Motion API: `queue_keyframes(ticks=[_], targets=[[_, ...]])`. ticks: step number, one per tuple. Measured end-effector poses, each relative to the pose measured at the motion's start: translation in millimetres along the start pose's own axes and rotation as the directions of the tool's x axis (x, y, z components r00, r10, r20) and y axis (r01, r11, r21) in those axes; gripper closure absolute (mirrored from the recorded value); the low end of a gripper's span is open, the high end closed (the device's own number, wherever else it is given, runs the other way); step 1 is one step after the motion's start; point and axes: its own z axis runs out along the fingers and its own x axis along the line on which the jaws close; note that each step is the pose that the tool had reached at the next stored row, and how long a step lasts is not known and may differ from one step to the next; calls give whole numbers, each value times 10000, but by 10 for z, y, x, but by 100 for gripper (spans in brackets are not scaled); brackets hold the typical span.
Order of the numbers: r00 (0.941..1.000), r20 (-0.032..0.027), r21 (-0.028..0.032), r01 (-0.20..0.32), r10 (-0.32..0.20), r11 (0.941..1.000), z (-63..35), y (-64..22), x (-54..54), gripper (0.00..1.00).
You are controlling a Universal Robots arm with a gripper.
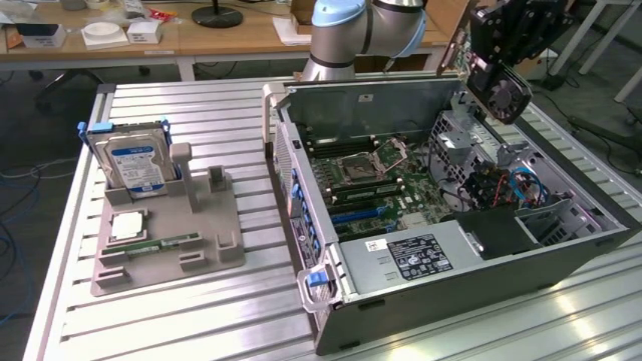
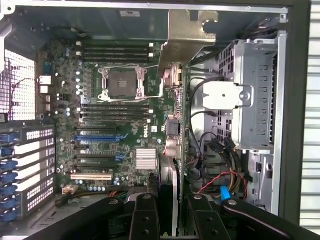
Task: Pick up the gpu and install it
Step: 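Pick up the gpu and move the gpu toward the slot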
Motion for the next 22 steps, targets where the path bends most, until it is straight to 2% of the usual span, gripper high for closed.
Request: queue_keyframes(ticks=[3,9,16,22], targets=[[10000,1,41,0,0,10000,51,-2,30,73],[10000,1,58,0,0,10000,159,8,62,73],[10000,1,63,0,0,10000,254,163,91,73],[10000,2,69,1,-1,10000,353,172,176,73]])
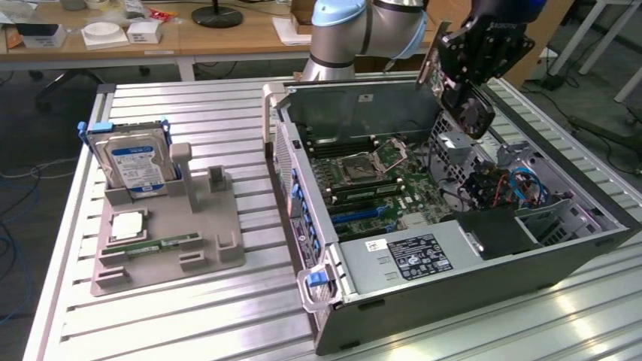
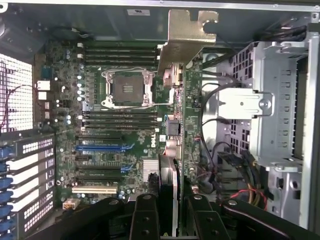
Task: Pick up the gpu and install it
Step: 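Pick up the gpu and move the gpu toward the slot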
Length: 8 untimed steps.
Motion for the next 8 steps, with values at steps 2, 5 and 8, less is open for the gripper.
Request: queue_keyframes(ticks=[2,5,8], targets=[[10000,0,0,-1,1,10000,28,-1,51,73],[10000,-1,-1,0,0,10000,69,-2,106,73],[10000,-1,1,-1,1,10000,107,-3,138,73]])
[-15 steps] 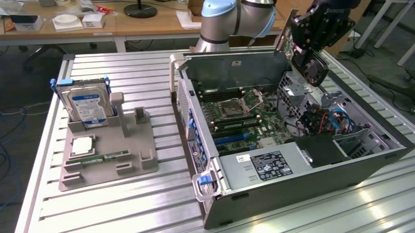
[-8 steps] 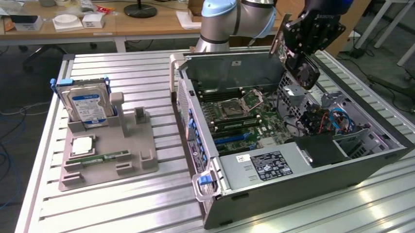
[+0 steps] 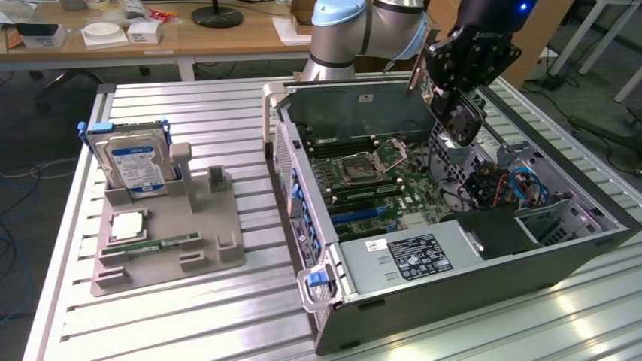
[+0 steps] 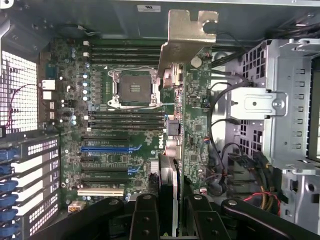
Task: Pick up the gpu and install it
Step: 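Pick up the gpu and move the gpu toward the slot, then insert the gpu into the slot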
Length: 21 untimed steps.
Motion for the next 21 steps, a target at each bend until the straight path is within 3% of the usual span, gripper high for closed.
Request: queue_keyframes(ticks=[21], targets=[[10000,8,-3,91,-91,10000,35,-2,20,73]])
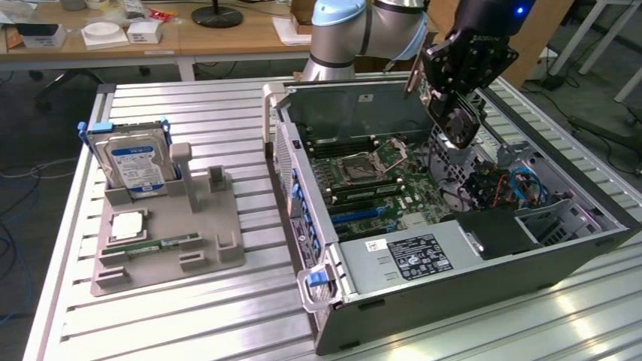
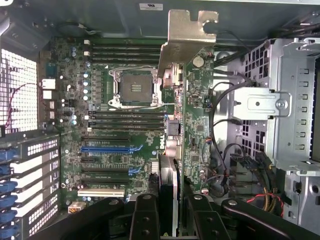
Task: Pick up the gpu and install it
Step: 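Insert the gpu into the slot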
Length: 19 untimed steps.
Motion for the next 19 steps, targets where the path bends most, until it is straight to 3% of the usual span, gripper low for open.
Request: queue_keyframes(ticks=[4,8,14,19], targets=[[9987,-13,-2,511,-511,9987,0,0,0,73],[9927,-29,-9,1207,-1207,9927,4,0,0,73],[9774,-40,-16,2115,-2115,9774,11,-1,-2,73],[9595,-41,-22,2816,-2816,9595,15,-1,-5,73]])
